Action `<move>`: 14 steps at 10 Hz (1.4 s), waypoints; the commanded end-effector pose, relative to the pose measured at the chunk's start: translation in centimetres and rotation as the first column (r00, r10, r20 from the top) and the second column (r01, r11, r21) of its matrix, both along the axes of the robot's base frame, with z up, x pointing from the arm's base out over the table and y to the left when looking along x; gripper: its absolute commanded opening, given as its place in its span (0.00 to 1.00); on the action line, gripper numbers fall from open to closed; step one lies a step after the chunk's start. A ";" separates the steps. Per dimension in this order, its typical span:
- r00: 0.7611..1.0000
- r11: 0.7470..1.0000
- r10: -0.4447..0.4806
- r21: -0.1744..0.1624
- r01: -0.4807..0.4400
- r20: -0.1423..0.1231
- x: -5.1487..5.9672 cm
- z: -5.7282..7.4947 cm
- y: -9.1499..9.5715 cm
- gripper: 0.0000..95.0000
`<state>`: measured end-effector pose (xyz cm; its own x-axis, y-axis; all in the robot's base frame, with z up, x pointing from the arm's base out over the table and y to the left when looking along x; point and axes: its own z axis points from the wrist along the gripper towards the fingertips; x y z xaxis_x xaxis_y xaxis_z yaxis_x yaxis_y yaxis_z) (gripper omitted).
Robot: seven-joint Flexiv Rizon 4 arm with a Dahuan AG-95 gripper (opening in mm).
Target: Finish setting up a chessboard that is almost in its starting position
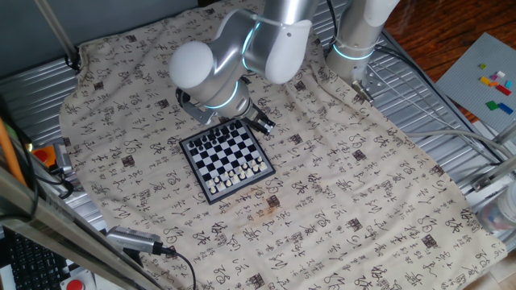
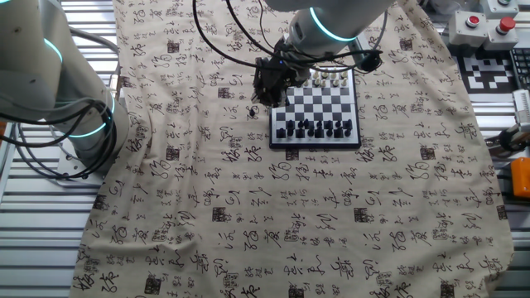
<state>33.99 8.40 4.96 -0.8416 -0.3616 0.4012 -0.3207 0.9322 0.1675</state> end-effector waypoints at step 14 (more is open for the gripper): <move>1.000 1.000 -0.007 0.003 0.007 0.013 0.0 0.5 -0.3 0.00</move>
<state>34.08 8.16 5.47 -0.8488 -0.3569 0.3900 -0.3162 0.9340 0.1664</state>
